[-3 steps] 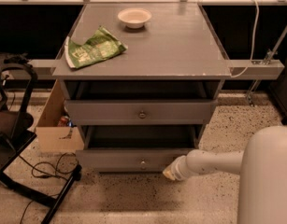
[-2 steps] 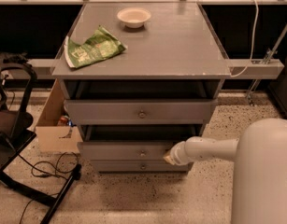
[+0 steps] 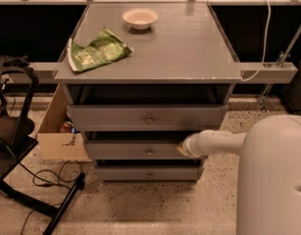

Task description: Close middle drawer

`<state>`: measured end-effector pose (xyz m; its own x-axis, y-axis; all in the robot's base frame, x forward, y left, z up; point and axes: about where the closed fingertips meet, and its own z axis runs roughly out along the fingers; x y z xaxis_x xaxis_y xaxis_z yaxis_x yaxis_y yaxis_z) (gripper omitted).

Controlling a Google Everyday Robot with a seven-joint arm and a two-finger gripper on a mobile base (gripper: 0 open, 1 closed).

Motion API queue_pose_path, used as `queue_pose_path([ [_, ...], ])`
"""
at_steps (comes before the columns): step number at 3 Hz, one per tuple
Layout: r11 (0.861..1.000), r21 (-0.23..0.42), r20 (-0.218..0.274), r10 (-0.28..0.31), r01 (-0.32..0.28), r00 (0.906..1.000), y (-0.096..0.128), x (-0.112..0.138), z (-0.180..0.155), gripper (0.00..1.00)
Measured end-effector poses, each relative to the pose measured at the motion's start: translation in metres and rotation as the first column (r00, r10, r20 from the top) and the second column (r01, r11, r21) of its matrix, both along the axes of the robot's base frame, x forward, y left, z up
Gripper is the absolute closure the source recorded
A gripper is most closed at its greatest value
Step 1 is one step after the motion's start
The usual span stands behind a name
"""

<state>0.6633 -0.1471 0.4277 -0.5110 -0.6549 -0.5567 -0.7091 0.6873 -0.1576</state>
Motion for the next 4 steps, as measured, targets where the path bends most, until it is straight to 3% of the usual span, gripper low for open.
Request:
queue_pose_path([
  [2,1.000,0.000,0.000,0.000,0.000,1.0000,0.000,0.000,0.000,0.59],
  [3,1.000,0.000,0.000,0.000,0.000,1.0000,0.000,0.000,0.000,0.61],
  [4,1.000,0.010,-0.004,0.018,-0.018,0.9998,-0.007,-0.028,0.009,0.92],
])
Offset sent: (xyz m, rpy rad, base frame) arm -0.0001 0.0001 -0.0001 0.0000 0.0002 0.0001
